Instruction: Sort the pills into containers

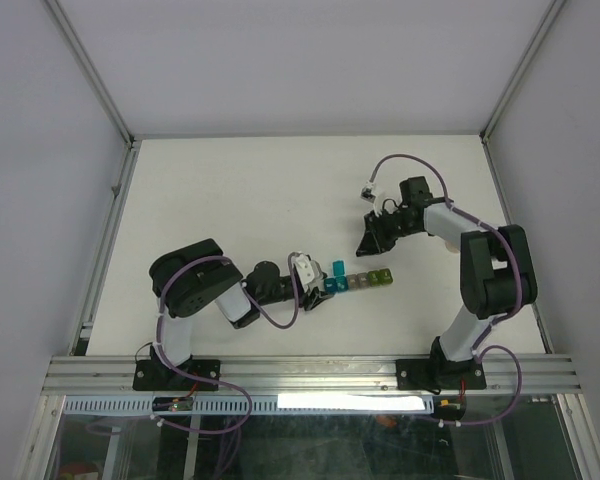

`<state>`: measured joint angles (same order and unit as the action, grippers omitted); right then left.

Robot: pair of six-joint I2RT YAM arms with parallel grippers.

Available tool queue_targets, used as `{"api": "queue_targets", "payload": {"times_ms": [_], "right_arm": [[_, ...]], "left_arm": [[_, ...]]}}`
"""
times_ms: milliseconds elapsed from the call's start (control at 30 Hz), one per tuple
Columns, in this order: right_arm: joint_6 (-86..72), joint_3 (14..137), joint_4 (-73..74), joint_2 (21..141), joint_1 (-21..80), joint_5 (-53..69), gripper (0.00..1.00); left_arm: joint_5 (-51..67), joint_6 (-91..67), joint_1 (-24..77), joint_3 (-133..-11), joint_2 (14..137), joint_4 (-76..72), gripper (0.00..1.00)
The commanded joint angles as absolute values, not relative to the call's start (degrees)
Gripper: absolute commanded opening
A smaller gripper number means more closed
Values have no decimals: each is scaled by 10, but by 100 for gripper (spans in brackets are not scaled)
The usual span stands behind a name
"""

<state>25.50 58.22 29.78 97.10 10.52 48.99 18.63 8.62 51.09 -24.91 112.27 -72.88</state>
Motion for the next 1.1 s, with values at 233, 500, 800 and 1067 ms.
{"api": "queue_targets", "payload": {"times_ms": [233,500,800,1067], "right_arm": [[214,627,280,1019,149,482,20],[221,638,301,1035,158,505,16],[353,631,414,993,177,598,11],[367,587,412,957,215,487,10]], "left_arm": [[227,101,517,-284,1132,-723,34],[232,100,517,-288,1130,-713,20],[228,99,517,-290,1131,-706,18],[231,99,517,-296,1135,-703,16]]}}
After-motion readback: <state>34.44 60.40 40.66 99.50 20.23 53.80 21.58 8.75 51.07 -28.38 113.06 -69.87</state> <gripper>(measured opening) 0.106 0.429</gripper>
